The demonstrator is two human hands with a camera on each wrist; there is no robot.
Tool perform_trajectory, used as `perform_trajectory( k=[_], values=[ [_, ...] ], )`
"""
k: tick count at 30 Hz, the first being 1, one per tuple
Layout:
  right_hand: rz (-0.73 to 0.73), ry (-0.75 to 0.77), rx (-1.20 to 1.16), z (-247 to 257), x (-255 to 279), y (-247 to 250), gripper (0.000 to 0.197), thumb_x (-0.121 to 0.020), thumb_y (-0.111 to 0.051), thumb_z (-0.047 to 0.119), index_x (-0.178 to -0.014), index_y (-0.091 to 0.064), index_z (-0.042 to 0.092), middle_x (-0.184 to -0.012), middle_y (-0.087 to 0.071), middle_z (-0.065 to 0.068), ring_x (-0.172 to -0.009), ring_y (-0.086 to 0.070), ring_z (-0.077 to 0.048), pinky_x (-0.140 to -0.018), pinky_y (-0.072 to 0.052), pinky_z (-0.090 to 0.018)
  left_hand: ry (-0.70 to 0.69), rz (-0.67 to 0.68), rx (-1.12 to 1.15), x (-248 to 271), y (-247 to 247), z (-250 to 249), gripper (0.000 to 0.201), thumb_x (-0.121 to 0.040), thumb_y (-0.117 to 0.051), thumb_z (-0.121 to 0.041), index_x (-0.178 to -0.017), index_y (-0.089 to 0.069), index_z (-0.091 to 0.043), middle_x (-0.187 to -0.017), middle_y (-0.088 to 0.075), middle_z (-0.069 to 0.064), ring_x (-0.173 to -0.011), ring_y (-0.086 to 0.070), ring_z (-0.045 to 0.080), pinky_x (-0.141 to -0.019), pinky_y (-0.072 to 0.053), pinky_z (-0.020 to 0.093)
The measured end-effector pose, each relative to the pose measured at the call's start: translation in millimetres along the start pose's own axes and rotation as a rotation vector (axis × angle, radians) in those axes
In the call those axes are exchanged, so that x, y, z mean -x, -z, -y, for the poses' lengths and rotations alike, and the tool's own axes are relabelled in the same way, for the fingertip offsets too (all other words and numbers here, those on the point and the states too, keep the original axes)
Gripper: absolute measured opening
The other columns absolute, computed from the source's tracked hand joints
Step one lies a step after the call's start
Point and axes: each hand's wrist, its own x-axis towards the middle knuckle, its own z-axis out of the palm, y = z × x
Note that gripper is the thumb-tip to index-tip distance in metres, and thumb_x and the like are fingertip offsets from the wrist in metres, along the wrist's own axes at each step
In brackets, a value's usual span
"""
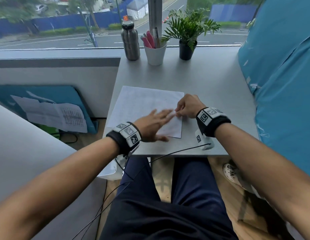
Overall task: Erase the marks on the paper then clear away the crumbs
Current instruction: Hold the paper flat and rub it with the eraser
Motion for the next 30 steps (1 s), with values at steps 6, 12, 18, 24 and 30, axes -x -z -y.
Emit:
perform_trajectory(
  k=[6,12,18,24,30],
  values=[
    [0.011,-0.014,-0.026,-1,-1,0,0.014,-0.071,-0.082,0.012,-0.085,-0.079,0.010,-0.060,-0.061,0.009,-0.067,-0.058,-0.010,-0.072,-0.043,-0.015,-0.060,0.184,0.070,7,-22,1,0.082,-0.093,-0.034,-0.067,-0.156,0.004,-0.032,-0.162,0.017,-0.002,-0.149,0.015,0.017,-0.117,0.011,0.045],
    [0.009,-0.042,-0.059,-2,-2,-1,0.012,-0.070,-0.083,0.013,-0.082,-0.079,0.013,-0.067,-0.066,0.000,-0.062,-0.057,-0.007,-0.068,-0.043,-0.015,0.198,0.108,0.001,4,-4,17,0.089,-0.092,-0.024,-0.071,-0.157,0.003,-0.016,-0.162,0.016,0.006,-0.150,0.011,0.021,-0.121,0.009,0.044],
    [0.006,-0.039,-0.051,-1,1,0,0.014,-0.070,-0.083,0.012,-0.084,-0.079,0.012,-0.069,-0.066,0.001,-0.070,-0.059,-0.011,-0.072,-0.044,-0.017,-0.113,0.204,0.096,1,-17,-5,0.072,-0.097,-0.027,-0.063,-0.156,-0.001,-0.033,-0.162,0.014,-0.005,-0.149,0.013,0.015,-0.119,0.010,0.046],
    [-0.051,-0.014,-0.001,4,6,-5,0.011,-0.069,-0.083,0.009,-0.079,-0.078,0.010,-0.075,-0.072,-0.001,-0.072,-0.061,-0.011,-0.074,-0.049,-0.020,0.211,0.183,0.122,-8,-10,37,0.099,-0.085,-0.044,-0.074,-0.155,0.010,-0.032,-0.162,0.021,-0.003,-0.149,0.016,0.020,-0.118,0.008,0.050],
    [-0.131,0.070,-0.060,25,17,-22,0.006,-0.069,-0.082,0.011,-0.073,-0.078,0.011,-0.071,-0.074,-0.004,-0.067,-0.067,-0.014,-0.063,-0.050,-0.015,0.261,0.183,0.171,-12,-14,40,0.113,-0.075,-0.053,-0.081,-0.154,0.013,-0.035,-0.160,0.026,-0.002,-0.149,0.020,0.021,-0.118,0.012,0.051]
  ],
)
